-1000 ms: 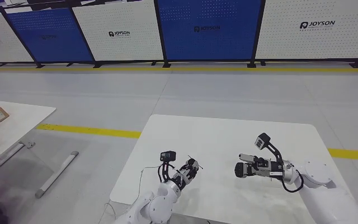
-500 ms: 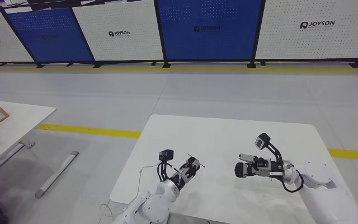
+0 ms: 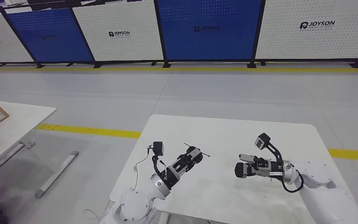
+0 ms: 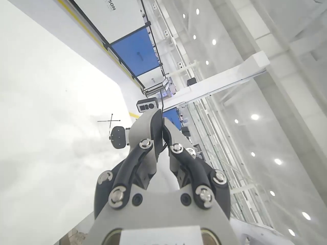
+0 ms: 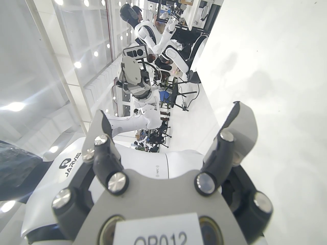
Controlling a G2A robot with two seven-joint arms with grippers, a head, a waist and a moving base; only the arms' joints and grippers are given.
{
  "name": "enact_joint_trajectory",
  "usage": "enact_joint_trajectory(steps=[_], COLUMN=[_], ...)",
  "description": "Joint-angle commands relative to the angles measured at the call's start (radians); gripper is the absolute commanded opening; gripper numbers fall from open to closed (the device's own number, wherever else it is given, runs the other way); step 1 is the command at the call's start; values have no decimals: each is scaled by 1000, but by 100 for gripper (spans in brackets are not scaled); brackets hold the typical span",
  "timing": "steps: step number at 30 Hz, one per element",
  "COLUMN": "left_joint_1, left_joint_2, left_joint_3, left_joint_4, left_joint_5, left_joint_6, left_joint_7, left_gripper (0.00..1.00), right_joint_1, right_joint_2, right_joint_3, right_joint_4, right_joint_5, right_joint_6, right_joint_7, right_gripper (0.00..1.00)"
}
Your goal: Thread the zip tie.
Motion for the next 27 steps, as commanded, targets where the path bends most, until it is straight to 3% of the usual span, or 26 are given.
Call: enact_joint_trajectory(steps=[1, 6, 8, 10, 12, 21, 24, 27], left_joint_1=[0, -2, -10, -9, 4, 6, -6, -29], left_joint_2=[0, 0, -6, -6, -4, -3, -2, -3], left_joint_3=[0, 1, 5, -1, -25, -29, -11, 12], left_joint_4=[0, -1, -22, -41, -57, -57, -15, 53], left_joint_5=[0, -5, -89, -152, -212, -215, -141, -96], left_joint_6=[0, -2, -42, -94, -121, -120, -92, -63], left_joint_7=[0, 3, 20, -7, -43, -50, -60, -60], left_gripper=[0, 0, 0, 0, 0, 0, 0, 0], right_joint_1=[0, 0, 0, 0, 0, 0, 0, 0], right_joint_2=[0, 0, 0, 0, 0, 0, 0, 0], right_joint_3=[0, 0, 0, 0, 0, 0, 0, 0], right_joint_4=[0, 0, 0, 0, 0, 0, 0, 0], right_joint_5=[0, 0, 0, 0, 0, 0, 0, 0], right_joint_6=[0, 0, 0, 0, 0, 0, 0, 0], right_joint_7=[0, 0, 0, 0, 0, 0, 0, 0], right_gripper=[100, 100, 100, 100, 100, 100, 100, 100])
